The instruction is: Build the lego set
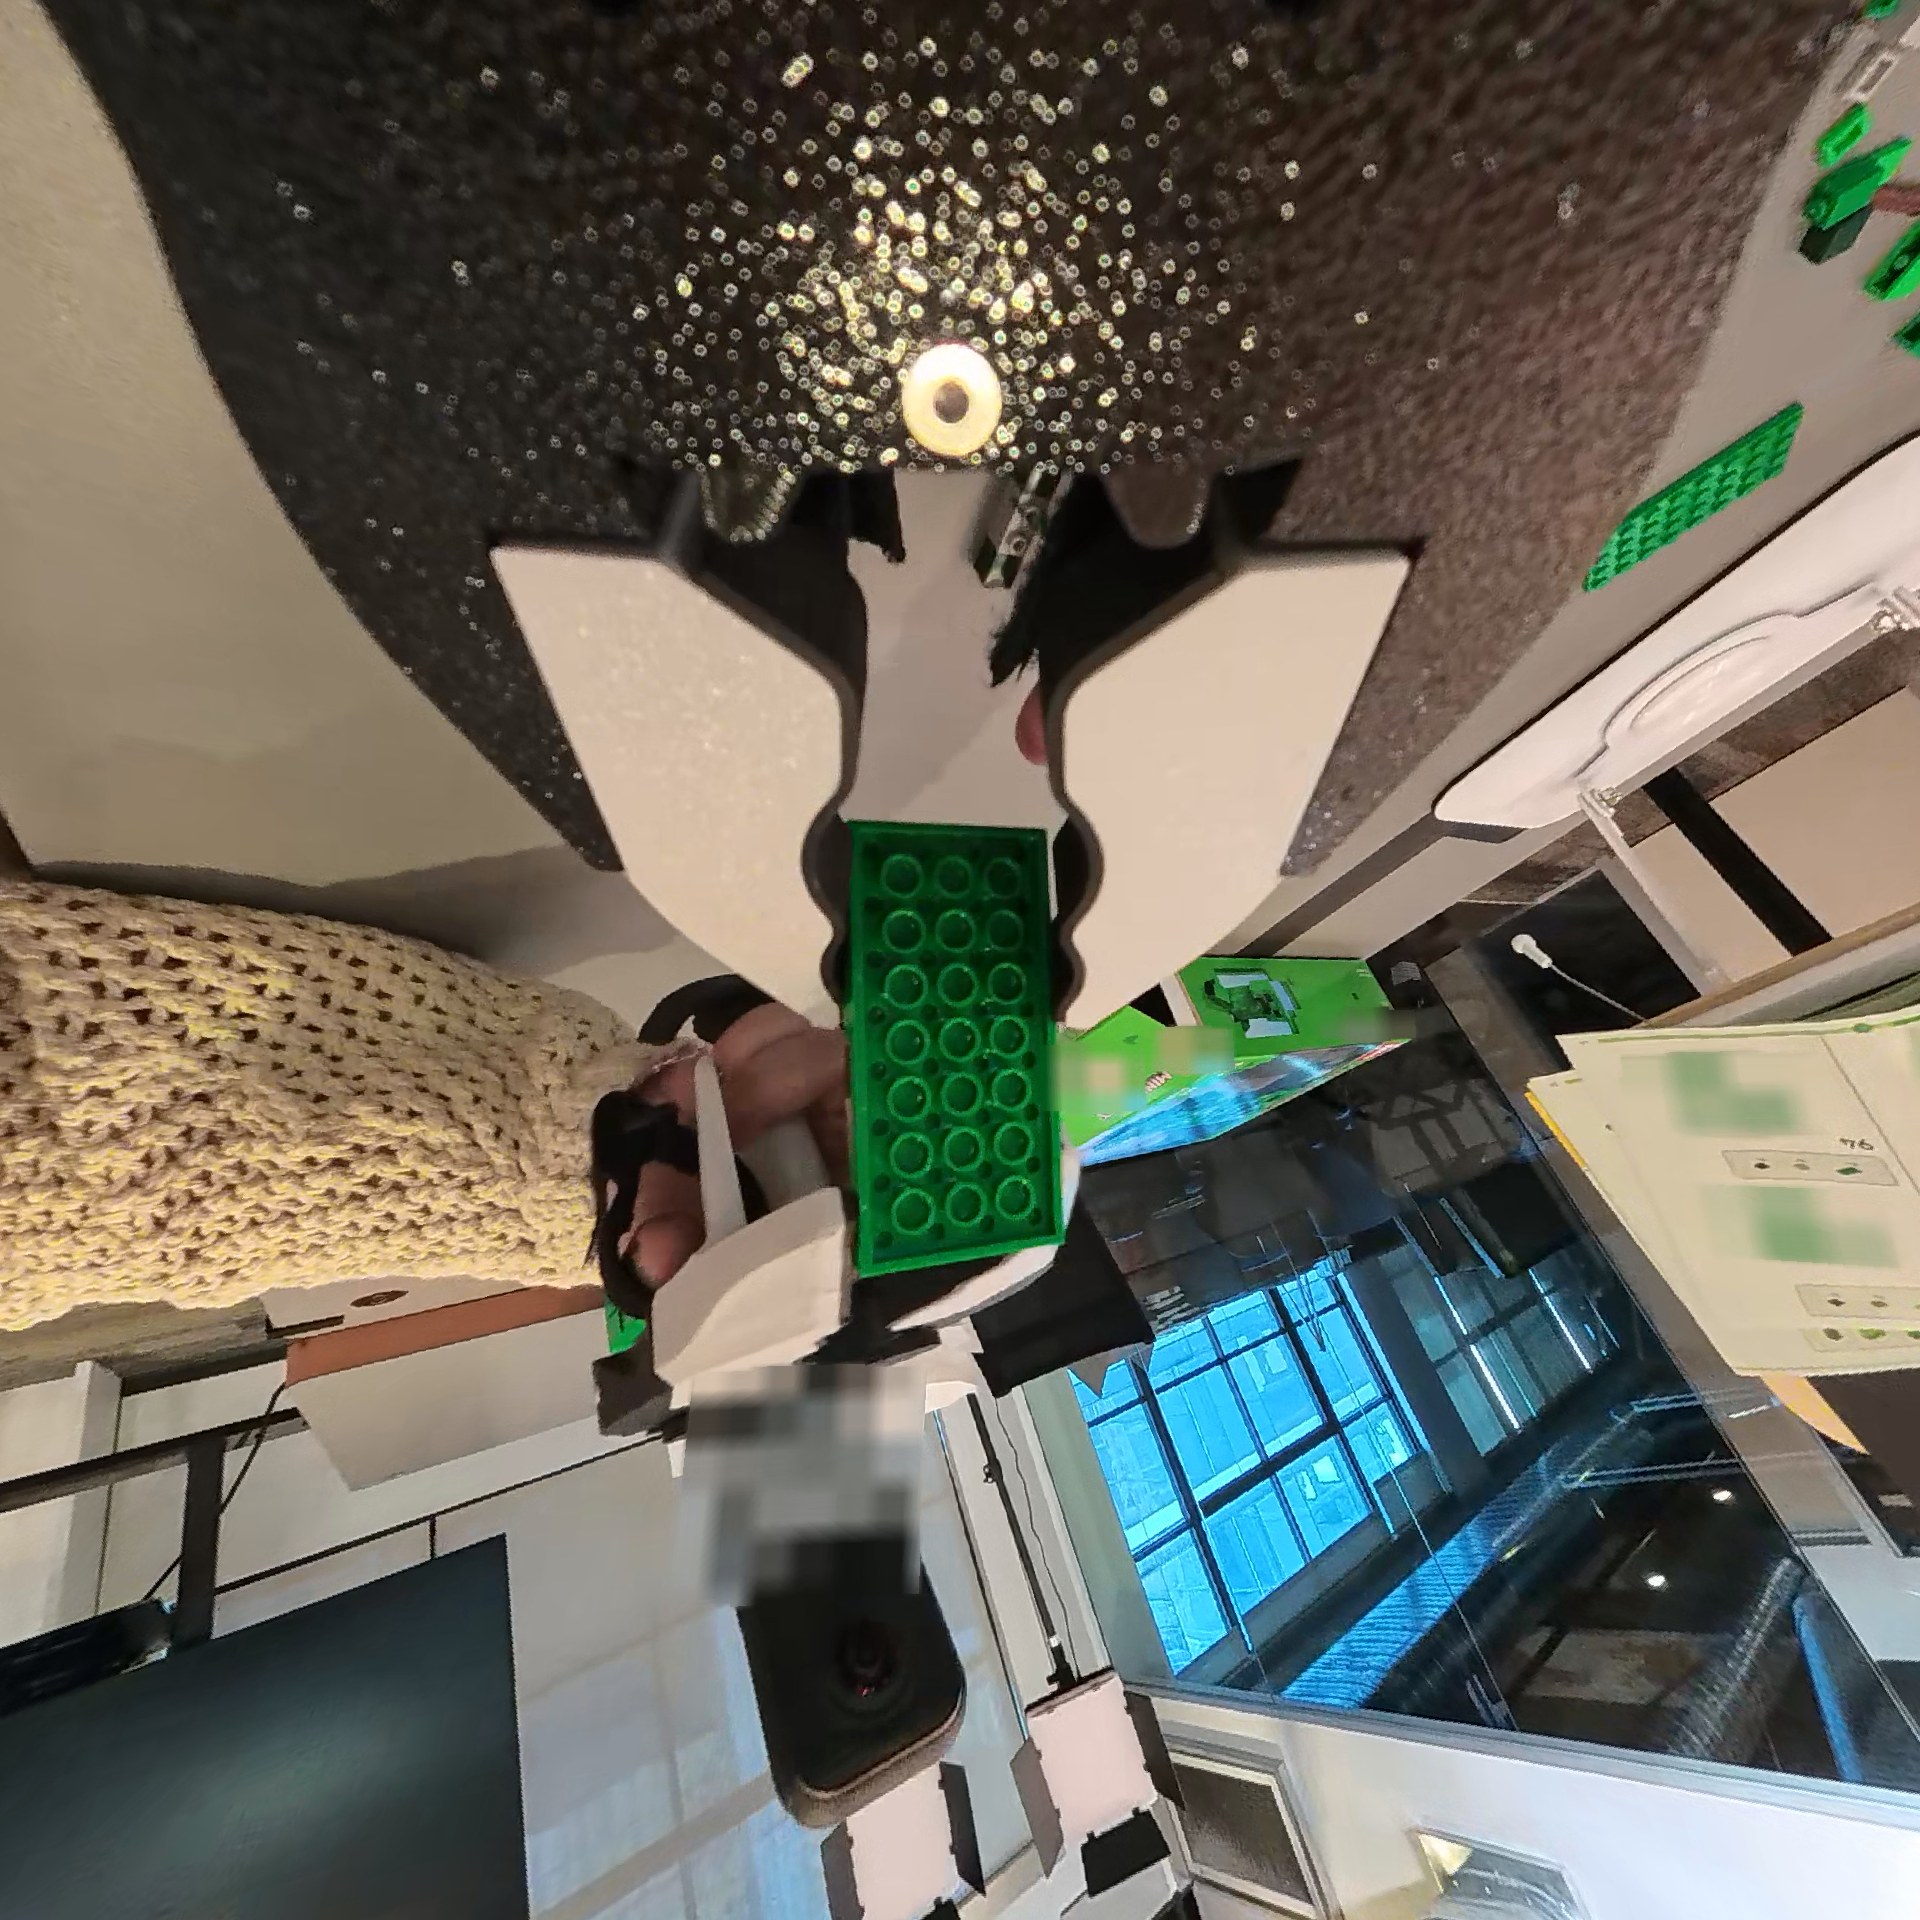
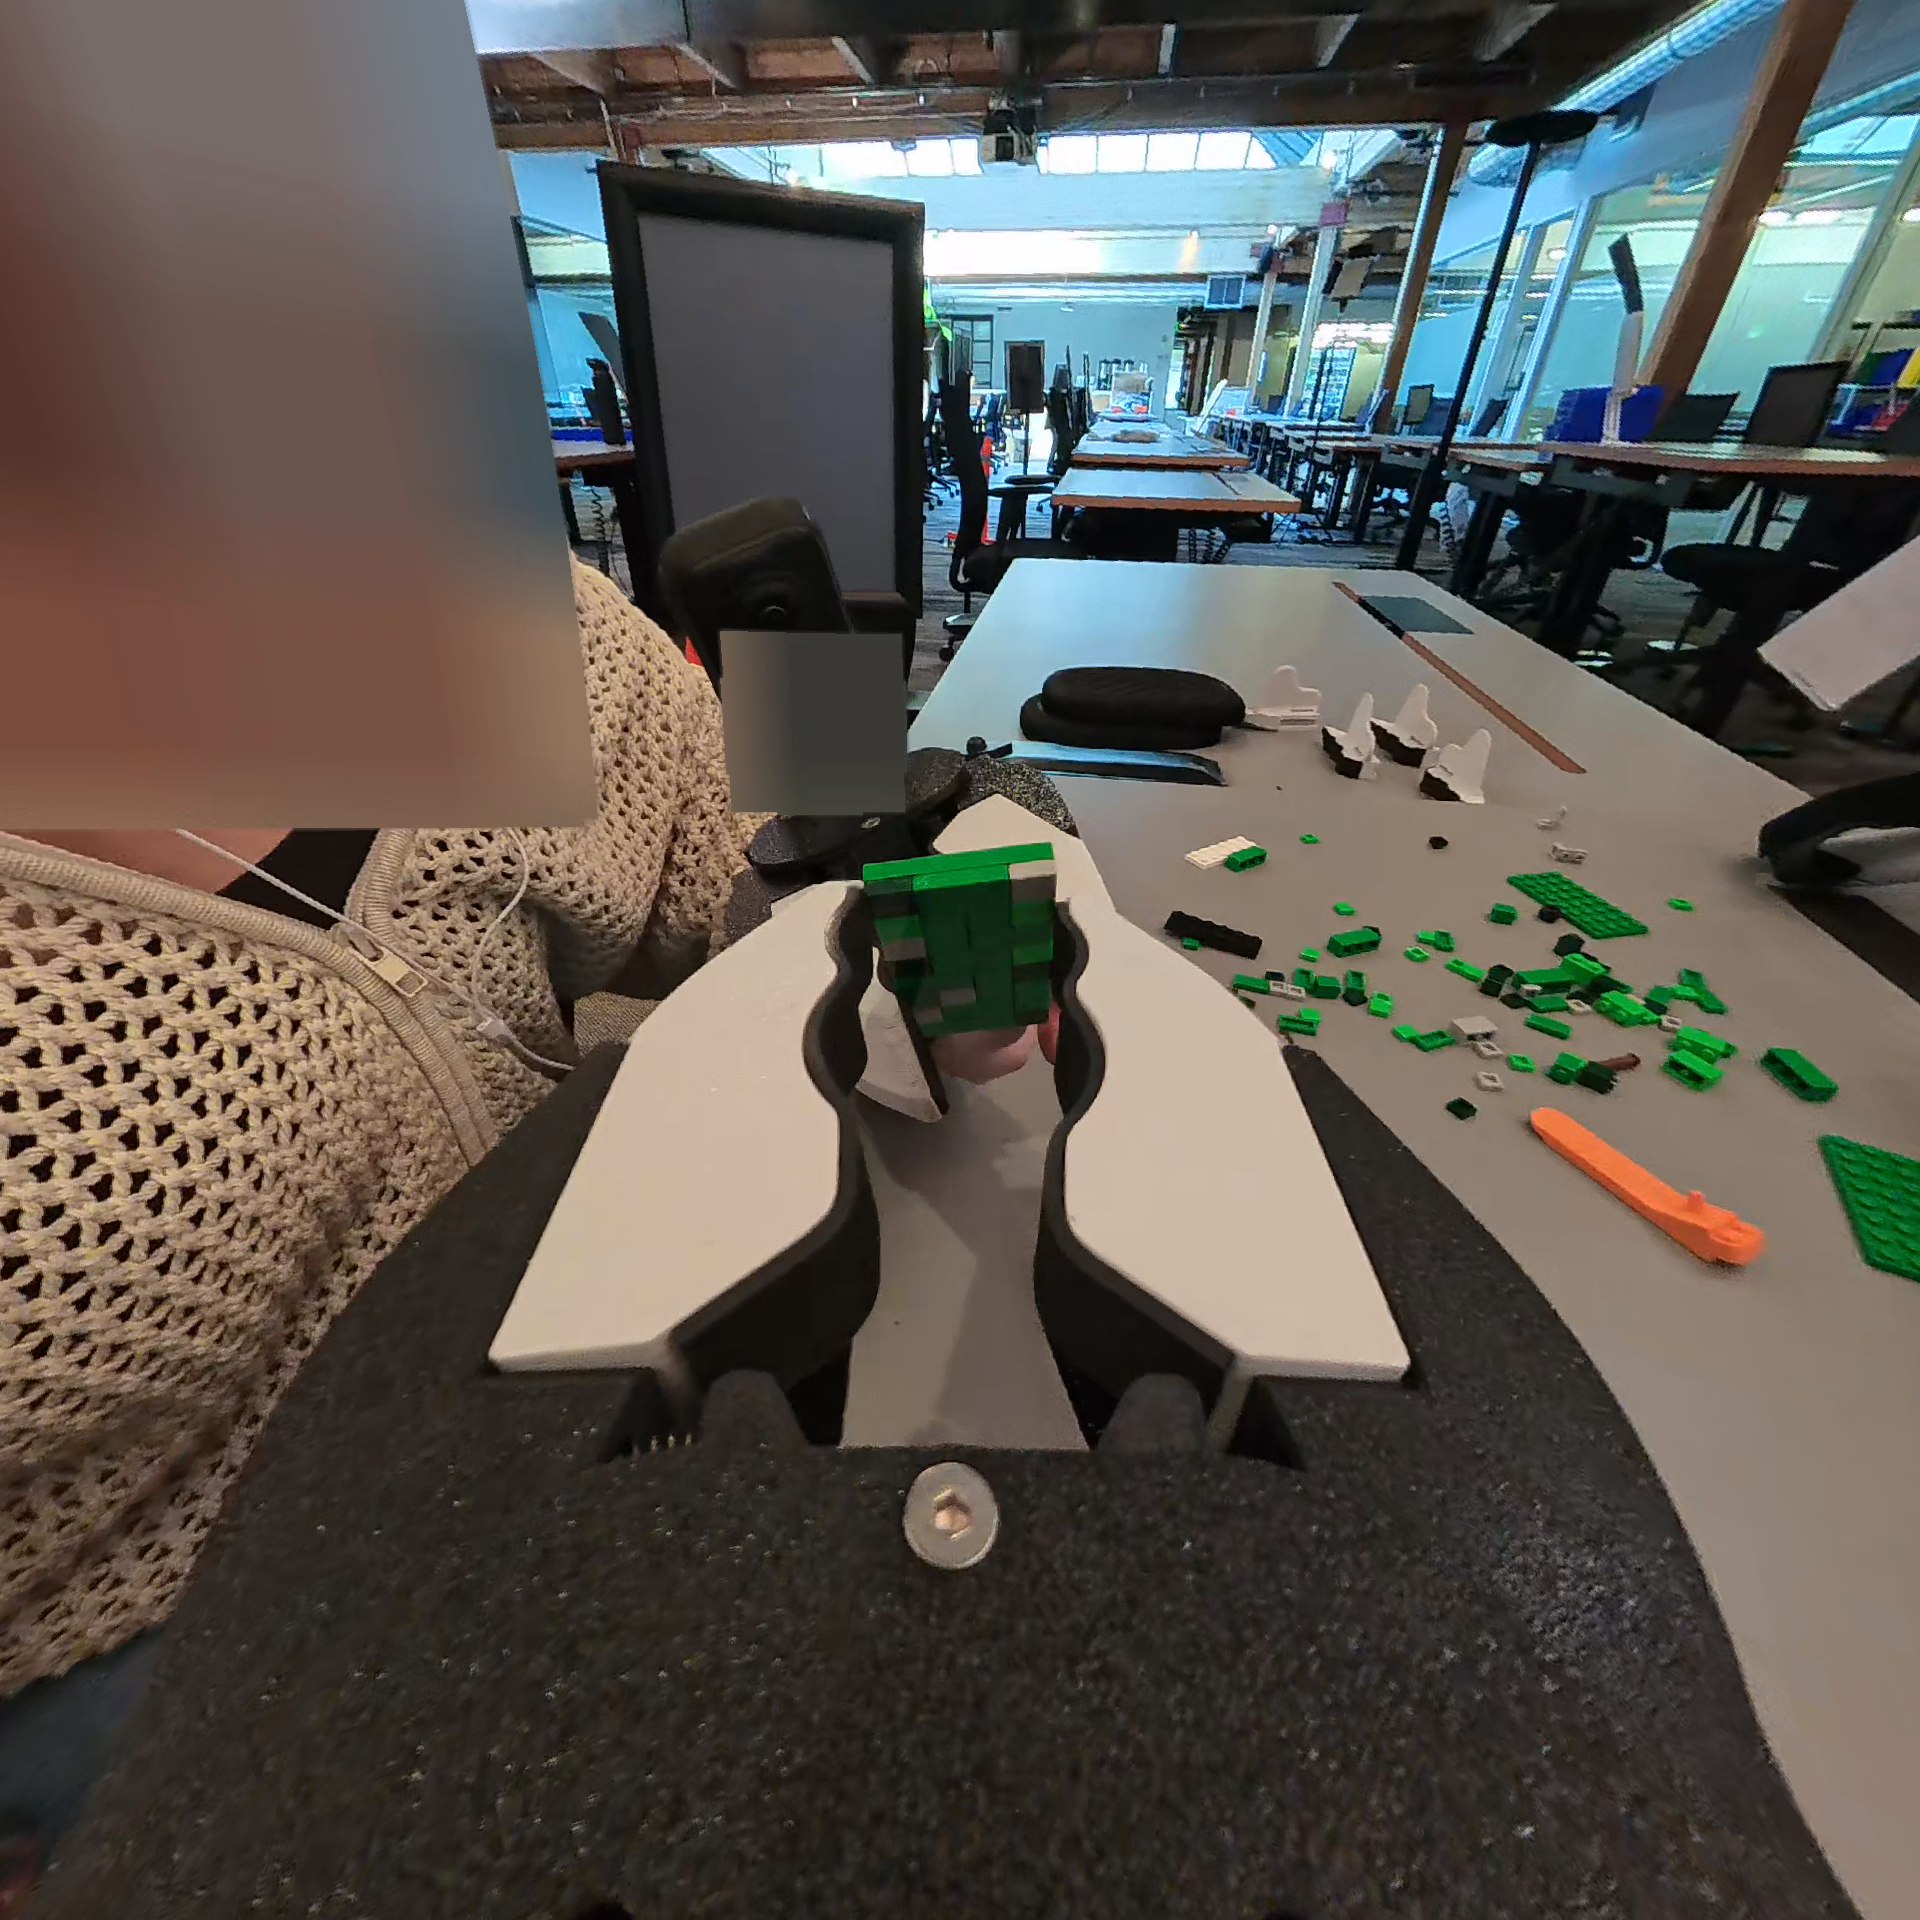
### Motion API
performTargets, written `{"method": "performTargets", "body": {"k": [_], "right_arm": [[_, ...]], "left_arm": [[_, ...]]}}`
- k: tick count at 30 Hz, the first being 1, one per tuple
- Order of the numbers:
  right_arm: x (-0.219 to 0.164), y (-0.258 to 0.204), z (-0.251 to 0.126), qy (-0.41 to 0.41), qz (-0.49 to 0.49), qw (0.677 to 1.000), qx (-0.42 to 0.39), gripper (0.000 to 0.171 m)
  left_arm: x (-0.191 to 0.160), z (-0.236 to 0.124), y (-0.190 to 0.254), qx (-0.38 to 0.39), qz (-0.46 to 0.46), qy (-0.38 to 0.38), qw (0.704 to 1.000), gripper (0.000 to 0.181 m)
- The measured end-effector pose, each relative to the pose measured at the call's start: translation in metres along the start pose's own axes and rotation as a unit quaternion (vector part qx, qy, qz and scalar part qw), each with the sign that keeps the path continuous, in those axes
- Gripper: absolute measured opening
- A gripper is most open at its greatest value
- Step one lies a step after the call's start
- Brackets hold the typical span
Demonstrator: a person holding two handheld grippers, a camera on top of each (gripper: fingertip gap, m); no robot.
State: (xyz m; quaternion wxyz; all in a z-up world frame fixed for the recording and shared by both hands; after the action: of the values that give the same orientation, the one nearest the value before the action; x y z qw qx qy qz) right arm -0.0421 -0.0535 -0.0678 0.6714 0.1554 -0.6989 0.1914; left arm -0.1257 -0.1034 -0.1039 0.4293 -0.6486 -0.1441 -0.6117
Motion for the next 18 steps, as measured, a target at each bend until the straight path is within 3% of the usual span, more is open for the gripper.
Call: {"method": "performTargets", "body": {"k": [4,6,8,10,12,15,18], "right_arm": [[-0.002,0.0,-0.005,-0.023,-0.017,1.0,0.0,0.032],[-0.004,0.007,-0.012,-0.042,-0.023,0.999,-0.025,0.031],[-0.018,0.021,-0.021,-0.112,-0.04,0.99,-0.081,0.032],[-0.031,0.032,-0.025,-0.156,-0.046,0.98,-0.115,0.032],[-0.041,0.039,-0.023,-0.17,-0.03,0.978,-0.118,0.032],[-0.057,0.049,-0.022,-0.213,-0.031,0.967,-0.134,0.032],[-0.064,0.055,-0.022,-0.224,-0.027,0.964,-0.138,0.032]], "left_arm": [[0.0,0.001,0.001,-0.018,0.002,-0.009,1.0,0.036],[0.003,-0.002,-0.005,-0.016,0.022,-0.006,1.0,0.05],[0.009,-0.007,-0.017,-0.012,0.048,-0.004,0.999,0.055],[0.01,-0.014,-0.031,-0.022,0.088,-0.018,0.996,0.047],[0.0,-0.018,-0.045,-0.036,0.091,-0.068,0.993,0.043],[-0.031,-0.016,-0.057,-0.073,0.039,-0.155,0.984,0.058],[-0.053,-0.01,-0.055,-0.083,0.013,-0.177,0.981,0.065]]}}
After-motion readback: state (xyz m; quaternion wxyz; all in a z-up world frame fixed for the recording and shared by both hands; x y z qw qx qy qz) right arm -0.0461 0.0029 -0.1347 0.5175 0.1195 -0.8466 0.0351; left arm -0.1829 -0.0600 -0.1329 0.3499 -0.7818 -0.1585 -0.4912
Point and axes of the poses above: each gripper's, where its closed fingertips meet, z out along the fingers, x out of its top, y = z × x across the jaws, the point moved 6 cm from there along -z, back along the fingers, and after that the axes turned 4 degrees about z, right-handed, at the moved point
